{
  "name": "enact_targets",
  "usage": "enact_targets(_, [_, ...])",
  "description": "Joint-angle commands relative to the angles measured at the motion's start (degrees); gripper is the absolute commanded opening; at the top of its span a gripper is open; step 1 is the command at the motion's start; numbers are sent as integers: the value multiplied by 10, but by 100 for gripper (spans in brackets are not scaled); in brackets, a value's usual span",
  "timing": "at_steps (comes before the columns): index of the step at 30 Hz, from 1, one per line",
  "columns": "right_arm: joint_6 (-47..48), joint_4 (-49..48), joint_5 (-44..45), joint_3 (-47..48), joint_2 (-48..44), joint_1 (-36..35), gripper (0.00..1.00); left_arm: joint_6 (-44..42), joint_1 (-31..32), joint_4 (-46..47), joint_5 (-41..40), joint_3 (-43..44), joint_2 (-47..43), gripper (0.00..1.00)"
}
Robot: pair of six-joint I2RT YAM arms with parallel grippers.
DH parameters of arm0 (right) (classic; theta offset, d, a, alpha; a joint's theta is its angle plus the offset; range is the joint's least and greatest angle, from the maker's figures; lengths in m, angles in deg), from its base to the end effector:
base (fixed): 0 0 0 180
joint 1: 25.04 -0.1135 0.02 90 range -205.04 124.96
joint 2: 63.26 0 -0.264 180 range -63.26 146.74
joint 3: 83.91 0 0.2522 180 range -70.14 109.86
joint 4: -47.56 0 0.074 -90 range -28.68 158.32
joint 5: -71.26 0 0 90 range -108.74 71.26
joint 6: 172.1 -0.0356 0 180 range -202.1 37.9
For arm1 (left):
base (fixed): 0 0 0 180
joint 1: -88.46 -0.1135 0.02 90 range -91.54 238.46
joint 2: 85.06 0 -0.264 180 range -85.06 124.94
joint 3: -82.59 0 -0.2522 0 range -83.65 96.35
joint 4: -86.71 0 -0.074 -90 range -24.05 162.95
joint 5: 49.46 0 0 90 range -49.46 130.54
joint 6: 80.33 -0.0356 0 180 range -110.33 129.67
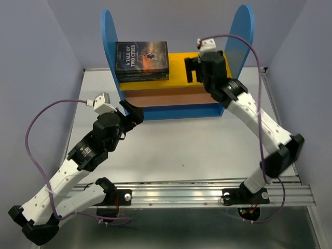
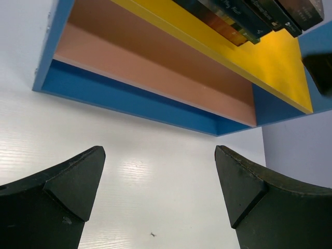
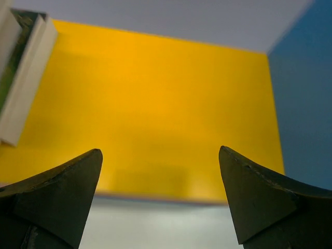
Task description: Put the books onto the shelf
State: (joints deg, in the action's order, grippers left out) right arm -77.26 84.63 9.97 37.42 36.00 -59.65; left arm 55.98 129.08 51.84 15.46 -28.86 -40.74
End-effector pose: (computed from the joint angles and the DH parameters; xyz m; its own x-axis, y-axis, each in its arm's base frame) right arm 0.3372 0.2119 0.4416 -0.2024 -0.2296 -0.9520 -0.1338 0.9695 -0.2054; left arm 0.1355 -0.0963 0.3818 -0.2945 -0.6102 -0.7355 0.0875 0.7491 -0.6566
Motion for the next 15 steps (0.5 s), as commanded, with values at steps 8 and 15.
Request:
enact_targets(8, [-326,24,37,-474,-406,1,100,-2,-3,-51,-89,-27,-63,99])
enact_targets(15, [-363,32,52,-561,-482,1,100,18,-4,-81,-119,-38,-99,99])
